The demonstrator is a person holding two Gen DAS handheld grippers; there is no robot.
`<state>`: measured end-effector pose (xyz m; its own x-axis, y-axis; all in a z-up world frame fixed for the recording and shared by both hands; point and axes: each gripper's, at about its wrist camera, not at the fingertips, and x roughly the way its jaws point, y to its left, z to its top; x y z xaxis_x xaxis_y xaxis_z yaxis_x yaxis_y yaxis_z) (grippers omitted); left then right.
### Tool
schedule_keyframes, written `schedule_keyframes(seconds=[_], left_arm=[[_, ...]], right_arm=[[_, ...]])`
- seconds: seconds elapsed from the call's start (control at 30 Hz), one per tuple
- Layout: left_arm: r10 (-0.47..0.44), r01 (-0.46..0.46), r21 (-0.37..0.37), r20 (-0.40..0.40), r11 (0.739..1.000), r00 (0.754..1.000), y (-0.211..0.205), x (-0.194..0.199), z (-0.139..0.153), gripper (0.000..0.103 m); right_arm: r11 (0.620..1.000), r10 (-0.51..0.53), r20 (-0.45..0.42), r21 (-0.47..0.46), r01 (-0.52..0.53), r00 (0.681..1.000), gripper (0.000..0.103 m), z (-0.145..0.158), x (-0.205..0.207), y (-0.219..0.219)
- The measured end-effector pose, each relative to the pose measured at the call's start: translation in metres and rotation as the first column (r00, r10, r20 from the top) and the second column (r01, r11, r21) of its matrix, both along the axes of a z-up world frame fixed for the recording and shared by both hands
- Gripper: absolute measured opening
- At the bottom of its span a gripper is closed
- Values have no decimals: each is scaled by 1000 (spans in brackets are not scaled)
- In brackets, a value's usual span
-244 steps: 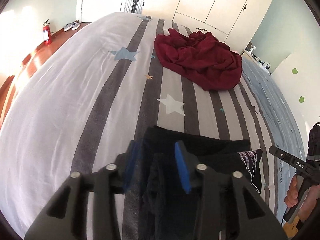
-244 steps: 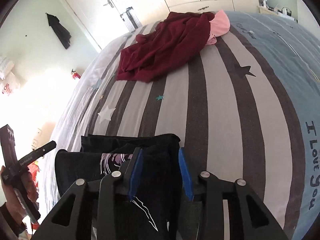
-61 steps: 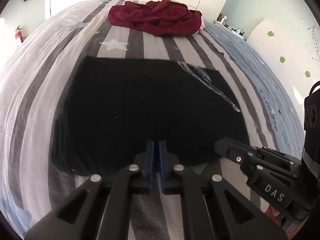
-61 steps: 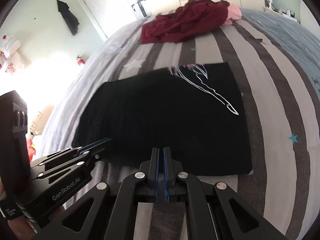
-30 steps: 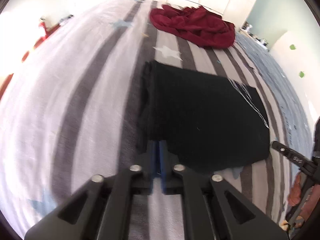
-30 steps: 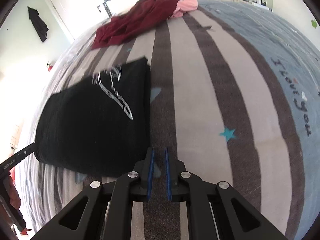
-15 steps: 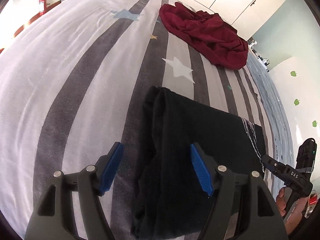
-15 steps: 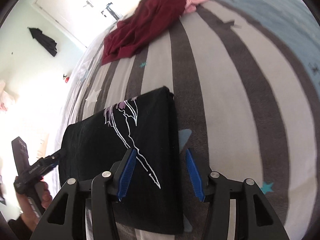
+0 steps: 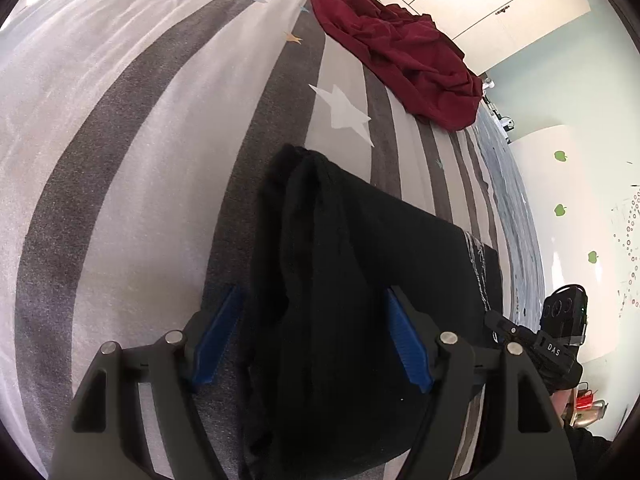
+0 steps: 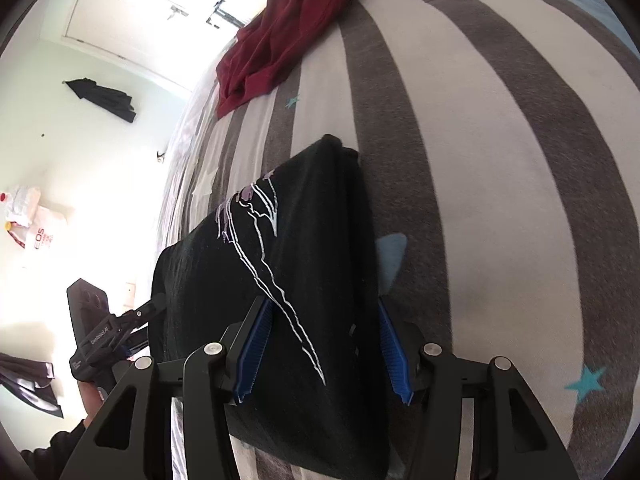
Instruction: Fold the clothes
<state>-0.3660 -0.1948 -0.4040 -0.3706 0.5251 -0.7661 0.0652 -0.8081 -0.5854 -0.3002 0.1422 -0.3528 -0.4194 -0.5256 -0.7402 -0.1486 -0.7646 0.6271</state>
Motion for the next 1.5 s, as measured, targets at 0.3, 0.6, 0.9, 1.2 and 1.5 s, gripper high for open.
schedule_keyframes(seconds=[0.3,0.6,0.9,1.2,1.5], left_arm=[[-33,33,-7,30,999,999,12,-5,2,58],[9,-8,12,-57,1000,998,7,10,18,27],[-43,59,112,-145,992,988,-47,-27,68,24],[-44,45,3,-234,999,971,-198,-140,104,24],[14,-27,-76,-169,997,986,-320,-243,67,24]], right_arm=[[992,106,18,-70,-105,994,38,-11,-21,-11],[994,98,-17,-42,-98,995,12,5,-18,-16],[998,-37,-63,54,40,997,11,74,-21,-57],[999,-24,-188,-32,19,982,11,99,-150,-187],[995,19,-170,-94,-35,985,11,39,-303,-306]])
